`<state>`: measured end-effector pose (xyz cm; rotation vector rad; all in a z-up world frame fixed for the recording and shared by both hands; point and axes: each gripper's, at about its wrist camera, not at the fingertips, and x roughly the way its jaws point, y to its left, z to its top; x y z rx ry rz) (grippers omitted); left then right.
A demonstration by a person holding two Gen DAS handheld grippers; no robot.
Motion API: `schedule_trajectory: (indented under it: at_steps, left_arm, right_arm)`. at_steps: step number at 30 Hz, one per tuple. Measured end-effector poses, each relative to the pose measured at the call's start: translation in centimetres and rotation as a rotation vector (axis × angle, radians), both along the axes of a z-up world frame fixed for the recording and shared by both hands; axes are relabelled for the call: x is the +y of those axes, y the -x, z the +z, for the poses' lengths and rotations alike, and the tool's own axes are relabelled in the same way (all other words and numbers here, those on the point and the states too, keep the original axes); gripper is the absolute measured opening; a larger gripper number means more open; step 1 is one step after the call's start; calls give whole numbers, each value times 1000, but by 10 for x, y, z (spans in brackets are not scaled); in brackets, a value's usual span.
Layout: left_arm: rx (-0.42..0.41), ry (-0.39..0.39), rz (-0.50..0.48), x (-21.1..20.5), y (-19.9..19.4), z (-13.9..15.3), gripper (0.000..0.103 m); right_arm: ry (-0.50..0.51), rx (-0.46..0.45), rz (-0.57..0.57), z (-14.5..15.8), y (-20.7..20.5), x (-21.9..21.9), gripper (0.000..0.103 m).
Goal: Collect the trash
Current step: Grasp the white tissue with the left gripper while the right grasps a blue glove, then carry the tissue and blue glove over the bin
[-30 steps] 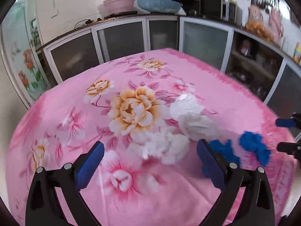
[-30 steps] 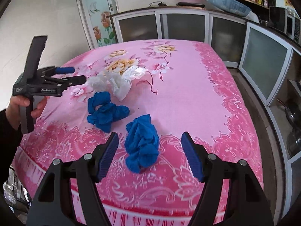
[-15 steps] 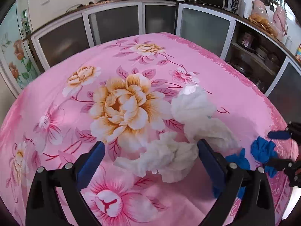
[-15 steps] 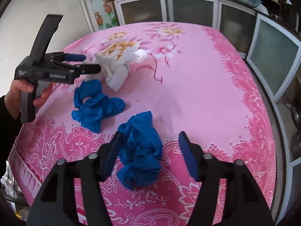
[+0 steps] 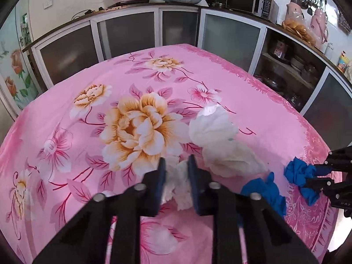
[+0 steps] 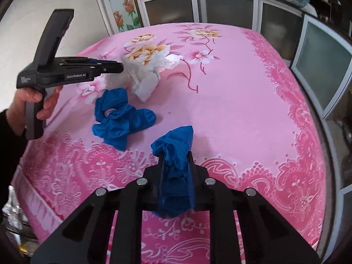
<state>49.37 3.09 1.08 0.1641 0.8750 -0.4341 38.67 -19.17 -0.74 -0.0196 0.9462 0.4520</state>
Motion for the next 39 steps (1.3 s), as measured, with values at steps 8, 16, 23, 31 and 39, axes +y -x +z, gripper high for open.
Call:
schedule_trajectory:
  at_steps: [8,16,23,31,39]
  left_arm:
    - [-8,34,46,18,5,7,5]
    - [-3,110,63,31,3,8,4]
    - [14,208,100,56,4,11,4]
    - [-37,260,116,73,23,34,4]
    - [-78,286,66,61,62,62,4]
  right_arm:
    - [-14,-28,-18,11,9,-5,16]
    - [-30,-29,-29,14,13,-9,16]
    - [-43,-34,-36,17,14,-11,16]
    - [-73,-42,-41,22,19,-14,16]
    - [-104,-90,-68,48,54,-37,16]
